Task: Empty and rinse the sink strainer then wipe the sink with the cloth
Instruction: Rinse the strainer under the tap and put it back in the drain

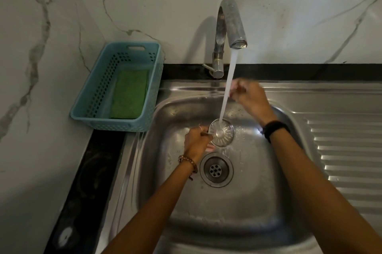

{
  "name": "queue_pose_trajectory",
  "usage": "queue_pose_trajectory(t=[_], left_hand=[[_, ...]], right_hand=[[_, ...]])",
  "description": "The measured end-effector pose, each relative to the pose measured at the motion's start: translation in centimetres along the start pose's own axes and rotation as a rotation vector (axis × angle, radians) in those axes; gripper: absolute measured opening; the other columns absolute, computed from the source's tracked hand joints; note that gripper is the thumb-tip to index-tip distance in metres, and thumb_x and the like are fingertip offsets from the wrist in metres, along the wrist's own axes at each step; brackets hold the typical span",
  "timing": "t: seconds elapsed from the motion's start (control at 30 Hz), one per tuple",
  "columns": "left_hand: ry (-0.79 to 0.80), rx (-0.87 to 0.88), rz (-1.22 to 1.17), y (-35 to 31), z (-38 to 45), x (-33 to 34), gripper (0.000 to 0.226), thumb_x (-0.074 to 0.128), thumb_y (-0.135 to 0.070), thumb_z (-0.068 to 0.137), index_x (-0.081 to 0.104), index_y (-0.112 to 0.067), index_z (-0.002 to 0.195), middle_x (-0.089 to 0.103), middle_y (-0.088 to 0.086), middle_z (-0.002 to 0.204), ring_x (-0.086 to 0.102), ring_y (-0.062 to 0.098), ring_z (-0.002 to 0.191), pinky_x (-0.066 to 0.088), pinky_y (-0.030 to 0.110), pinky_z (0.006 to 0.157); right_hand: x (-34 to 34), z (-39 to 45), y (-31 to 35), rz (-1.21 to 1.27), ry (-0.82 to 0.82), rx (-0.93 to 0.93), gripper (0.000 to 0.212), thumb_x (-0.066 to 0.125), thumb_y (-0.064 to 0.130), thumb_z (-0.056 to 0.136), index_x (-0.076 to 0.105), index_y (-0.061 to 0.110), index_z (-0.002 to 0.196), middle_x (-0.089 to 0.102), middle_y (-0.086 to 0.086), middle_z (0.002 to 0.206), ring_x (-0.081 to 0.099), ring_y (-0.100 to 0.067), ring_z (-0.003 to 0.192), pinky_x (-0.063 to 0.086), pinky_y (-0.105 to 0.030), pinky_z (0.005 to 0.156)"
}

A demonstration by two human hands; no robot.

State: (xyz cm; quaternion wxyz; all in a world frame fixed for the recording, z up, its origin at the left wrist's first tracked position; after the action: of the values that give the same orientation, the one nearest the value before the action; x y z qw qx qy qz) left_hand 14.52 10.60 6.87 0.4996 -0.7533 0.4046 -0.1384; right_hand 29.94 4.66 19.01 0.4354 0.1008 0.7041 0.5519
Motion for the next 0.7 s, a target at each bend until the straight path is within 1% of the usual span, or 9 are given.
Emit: queue_pose_trajectory(t=[0.1,0.2,0.3,0.37,0.43,0.47,0.53,0.63,0.7], left_hand=[[0.068,-0.092,-0.104,0.8,-0.1,0.6,0.021,0.058,0.001,0.085,0.062,0.001,0.105,0.066,0.024,0.106,0.065,0.018,0.059,0.057,0.020,0.051],[0.049,-0.059,-0.030,0.7,0.1,0.4,0.020,0.059,-0.002,0.085,0.063,-0.001,0.104,0.067,0.022,0.106,0.067,0.024,0.066,0.059,0.025,0.058],[-0.003,0.089,0.220,-0.5,0.8,0.4,0.017,0.063,-0.012,0.084,0.066,-0.004,0.099,0.071,0.018,0.098,0.070,0.028,0.080,0.059,0.042,0.074],[-0.007,0.164,0.360,-1.2,1.1,0.7,0.017,0.062,-0.017,0.085,0.067,-0.006,0.097,0.072,0.015,0.096,0.069,0.028,0.081,0.058,0.043,0.076],[-0.029,0.217,0.476,-1.6,1.4,0.9,0.017,0.061,-0.020,0.086,0.068,-0.009,0.097,0.072,0.013,0.095,0.069,0.027,0.083,0.058,0.039,0.076],[-0.050,0.244,0.524,-1.8,1.5,0.8,0.017,0.060,-0.022,0.087,0.068,-0.011,0.097,0.072,0.011,0.095,0.069,0.026,0.084,0.057,0.035,0.073],[-0.077,0.292,0.598,-1.9,1.5,0.7,0.017,0.057,-0.025,0.088,0.068,-0.016,0.097,0.072,0.008,0.094,0.068,0.024,0.085,0.051,0.024,0.063],[-0.082,0.338,0.627,-1.2,1.1,0.3,0.019,0.052,-0.025,0.089,0.066,-0.022,0.101,0.072,0.005,0.098,0.068,0.022,0.085,0.055,0.028,0.070],[-0.109,0.368,0.613,-0.8,0.5,-0.3,0.020,0.053,-0.028,0.090,0.066,-0.023,0.105,0.072,0.002,0.102,0.068,0.020,0.087,0.055,0.030,0.075]], right_hand=[[-1.4,3.8,3.6,0.030,-0.088,-0.090,0.020,0.055,0.006,0.090,0.064,0.002,0.108,0.065,-0.005,0.112,0.060,-0.016,0.102,0.051,-0.020,0.087],[1.4,6.8,4.6,0.004,0.085,-0.041,0.025,0.055,0.014,0.092,0.063,0.000,0.111,0.065,-0.018,0.116,0.063,-0.022,0.094,0.050,-0.022,0.084],[5.2,7.7,4.4,-0.027,0.303,0.030,0.033,0.046,0.025,0.097,0.063,-0.001,0.108,0.064,-0.008,0.093,0.053,-0.005,0.068,0.045,-0.006,0.056],[5.4,7.7,4.0,0.098,0.294,0.093,0.033,0.042,0.032,0.098,0.063,0.007,0.090,0.056,0.002,0.076,0.049,-0.002,0.061,0.041,-0.009,0.052],[4.5,7.1,2.8,0.400,0.224,0.189,0.031,0.042,0.029,0.098,0.058,0.015,0.077,0.053,0.003,0.074,0.048,-0.002,0.056,0.039,-0.012,0.051],[3.9,6.6,2.0,0.536,0.167,0.212,0.027,0.042,0.025,0.098,0.059,0.017,0.079,0.056,0.003,0.080,0.049,-0.004,0.059,0.041,-0.015,0.054],[2.8,4.9,0.6,0.585,0.079,0.174,0.019,0.042,0.014,0.097,0.059,0.020,0.102,0.057,0.006,0.104,0.053,-0.005,0.072,0.047,-0.017,0.061],[2.6,0.4,-2.1,0.385,-0.002,0.107,0.046,0.043,-0.006,0.090,0.048,0.019,0.127,0.050,0.007,0.129,0.056,-0.003,0.096,0.048,-0.013,0.071],[4.6,-2.9,-4.5,0.183,0.119,0.137,0.055,0.048,-0.012,0.086,0.043,0.019,0.132,0.046,0.002,0.135,0.050,-0.014,0.116,0.047,-0.018,0.079]])
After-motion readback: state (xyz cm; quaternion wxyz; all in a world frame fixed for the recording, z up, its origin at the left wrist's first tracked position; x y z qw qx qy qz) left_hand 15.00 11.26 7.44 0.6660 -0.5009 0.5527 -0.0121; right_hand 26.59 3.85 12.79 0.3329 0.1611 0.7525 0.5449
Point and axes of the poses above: each hand's wrist, its own z-axis towards the middle knuckle, its own x-axis out of the palm, y = z × x, the point moved 10 cm from there along z, towards the middle knuckle
